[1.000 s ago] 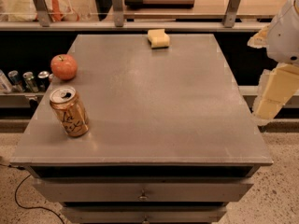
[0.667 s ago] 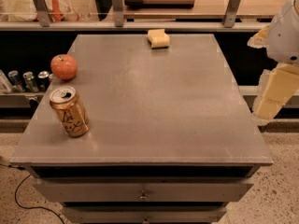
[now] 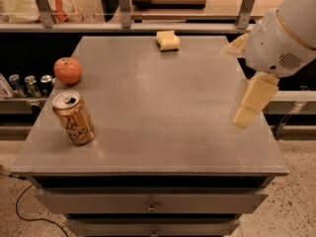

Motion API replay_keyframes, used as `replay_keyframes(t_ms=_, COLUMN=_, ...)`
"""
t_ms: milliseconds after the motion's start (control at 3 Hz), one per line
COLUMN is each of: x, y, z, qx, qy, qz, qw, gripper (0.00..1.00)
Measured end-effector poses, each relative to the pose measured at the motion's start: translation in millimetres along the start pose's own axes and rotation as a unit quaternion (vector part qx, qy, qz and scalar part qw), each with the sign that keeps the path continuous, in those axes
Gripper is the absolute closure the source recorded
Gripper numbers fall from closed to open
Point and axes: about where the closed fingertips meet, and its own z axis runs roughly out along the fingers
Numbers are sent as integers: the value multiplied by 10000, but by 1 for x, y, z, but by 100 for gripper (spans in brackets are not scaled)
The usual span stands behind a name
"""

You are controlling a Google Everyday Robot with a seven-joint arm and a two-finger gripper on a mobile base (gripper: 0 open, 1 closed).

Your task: Pick orange can

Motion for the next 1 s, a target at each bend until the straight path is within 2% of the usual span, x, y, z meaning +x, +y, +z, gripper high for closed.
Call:
replay_keyframes(t_ms=333, x=-53, y=9, z=37, qx=-378, qy=-1010, qz=-204, qw=9940, gripper=0)
replay_keyframes(t_ms=667, x=-95, y=23, z=70, qx=-737, qy=-1812, qz=-32, qw=9807, gripper=0)
replay_keyframes(t_ms=1000, x=-106, y=25, z=69, qx=-771, qy=-1943, qz=-21, qw=9779, gripper=0)
